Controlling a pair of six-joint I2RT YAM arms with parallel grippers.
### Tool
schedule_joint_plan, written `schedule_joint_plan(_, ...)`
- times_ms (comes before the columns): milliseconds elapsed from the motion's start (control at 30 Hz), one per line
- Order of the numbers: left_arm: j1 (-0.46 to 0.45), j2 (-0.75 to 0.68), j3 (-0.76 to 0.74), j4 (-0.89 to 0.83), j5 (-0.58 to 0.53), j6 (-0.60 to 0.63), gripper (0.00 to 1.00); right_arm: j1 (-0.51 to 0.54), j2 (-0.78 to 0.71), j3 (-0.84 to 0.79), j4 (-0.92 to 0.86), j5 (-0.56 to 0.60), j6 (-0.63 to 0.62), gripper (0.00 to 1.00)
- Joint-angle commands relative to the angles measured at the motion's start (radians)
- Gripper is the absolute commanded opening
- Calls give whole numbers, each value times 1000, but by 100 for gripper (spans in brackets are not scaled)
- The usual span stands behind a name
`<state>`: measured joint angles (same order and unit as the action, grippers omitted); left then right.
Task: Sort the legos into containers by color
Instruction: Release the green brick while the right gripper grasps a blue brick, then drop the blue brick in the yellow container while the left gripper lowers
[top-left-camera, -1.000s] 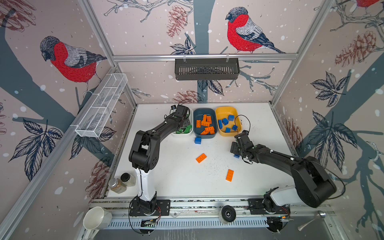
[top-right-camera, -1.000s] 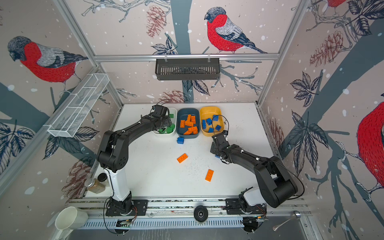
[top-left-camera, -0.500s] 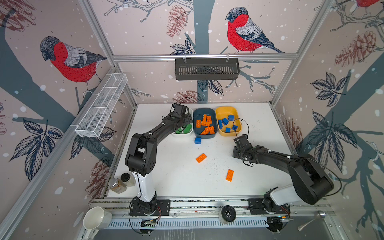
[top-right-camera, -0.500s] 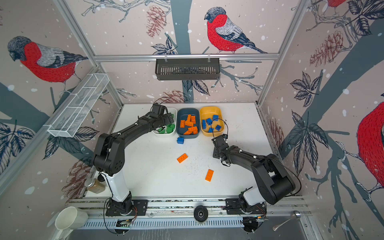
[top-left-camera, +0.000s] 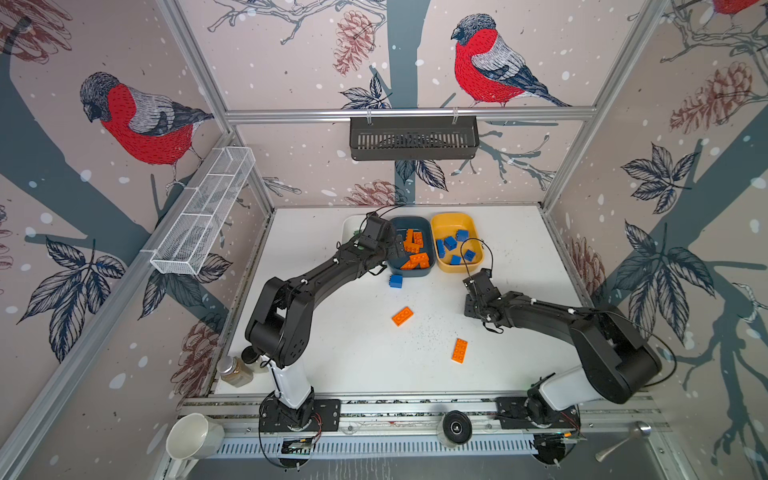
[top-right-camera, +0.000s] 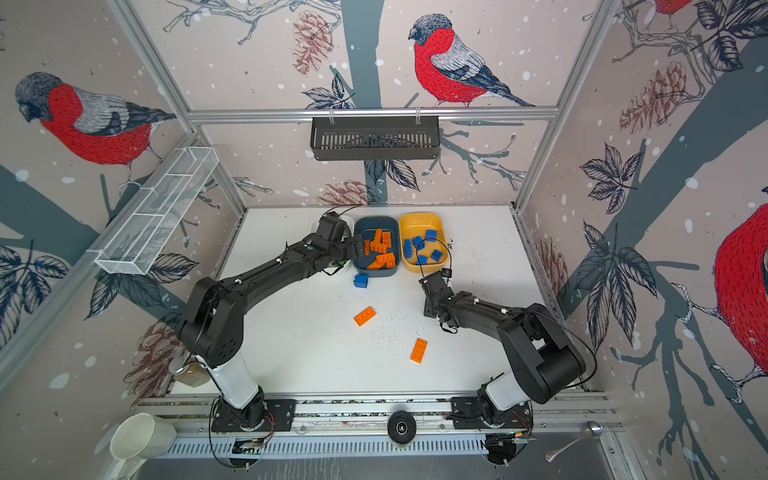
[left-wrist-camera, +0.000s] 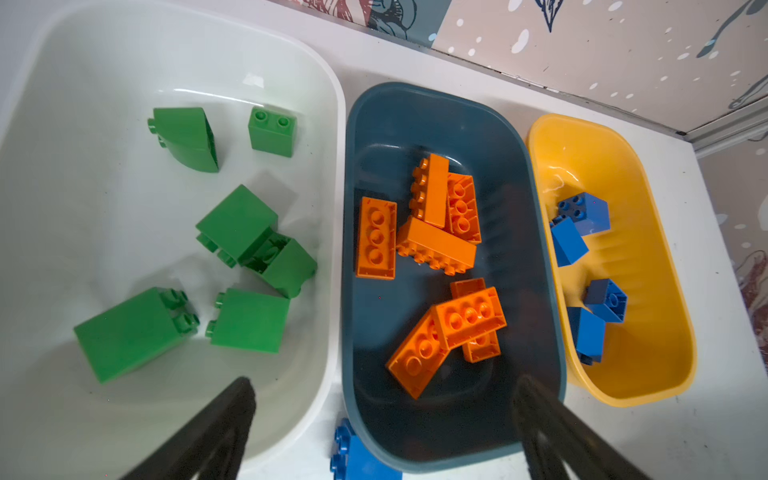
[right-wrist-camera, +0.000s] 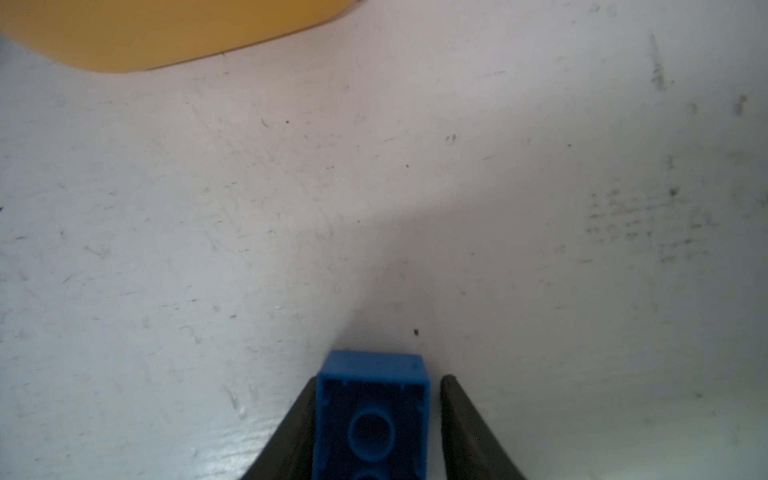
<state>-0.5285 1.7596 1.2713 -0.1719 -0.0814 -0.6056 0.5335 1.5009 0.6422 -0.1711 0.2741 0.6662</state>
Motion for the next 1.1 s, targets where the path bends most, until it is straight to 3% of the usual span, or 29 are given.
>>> schedule_joint_plan(0,-39,-22,-37,81,15,-34,97,3,1,-9,-14,-15,-22,43)
schedule_joint_plan(133,-88,-9,-51,77,1,-35,97,5,-2,-16,8,-17,-32,39)
schedule_joint_plan(433,-111,62,-85,124,101,-96,97,13,-41,-15,49,-20,-42,34)
schedule_joint_plan(833,-111,42,-104,78,23,-102,97,8,-189,8,168,-43,-99,31)
schedule_joint_plan(1067,-111,27,-123,69,-8,-102,97,-34,-108,139,245,-98,-150,30)
